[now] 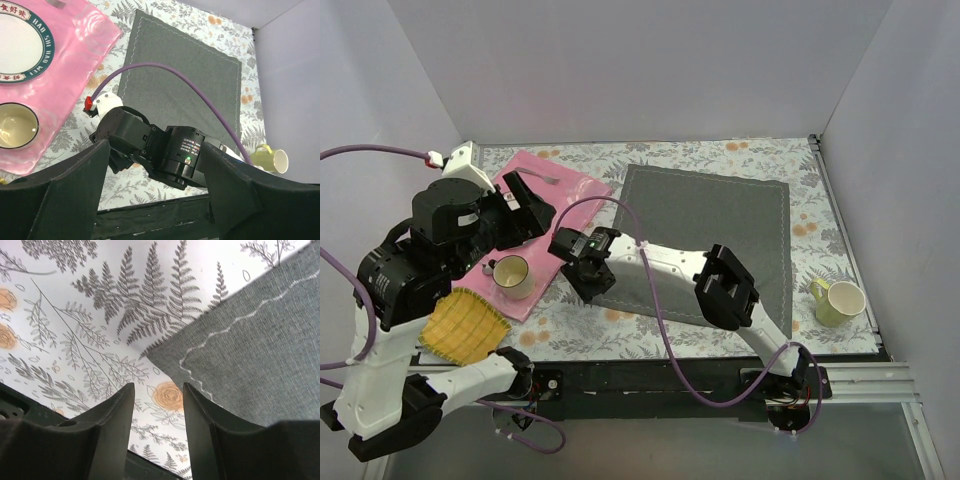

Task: Fold the napkin, place the utensils inside, and roll it up
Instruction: Flatten the napkin out

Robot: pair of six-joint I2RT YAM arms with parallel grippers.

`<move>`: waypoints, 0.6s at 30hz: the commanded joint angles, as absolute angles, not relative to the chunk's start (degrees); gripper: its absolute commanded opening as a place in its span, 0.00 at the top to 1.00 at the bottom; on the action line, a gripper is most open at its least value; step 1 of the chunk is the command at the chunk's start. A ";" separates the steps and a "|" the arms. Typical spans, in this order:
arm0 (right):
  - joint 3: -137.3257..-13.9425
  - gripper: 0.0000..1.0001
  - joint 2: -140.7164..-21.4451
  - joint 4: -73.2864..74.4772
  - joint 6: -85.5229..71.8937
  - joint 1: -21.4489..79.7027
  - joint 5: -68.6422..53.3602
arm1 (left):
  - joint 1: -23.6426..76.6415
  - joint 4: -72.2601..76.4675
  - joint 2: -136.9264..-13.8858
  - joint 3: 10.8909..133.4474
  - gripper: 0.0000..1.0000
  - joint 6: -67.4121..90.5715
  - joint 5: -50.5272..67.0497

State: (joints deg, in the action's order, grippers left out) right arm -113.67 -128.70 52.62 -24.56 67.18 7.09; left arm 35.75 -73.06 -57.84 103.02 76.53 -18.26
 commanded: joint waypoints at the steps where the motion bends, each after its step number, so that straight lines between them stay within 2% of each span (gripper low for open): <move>1: -116.89 0.50 -131.39 53.44 -27.16 67.59 6.77 | 35.77 -74.97 -58.09 104.24 0.27 73.83 -19.07; 18: -114.43 0.48 -134.82 51.86 -26.46 69.25 13.62 | 35.77 -76.90 -58.09 106.52 0.25 71.89 -19.86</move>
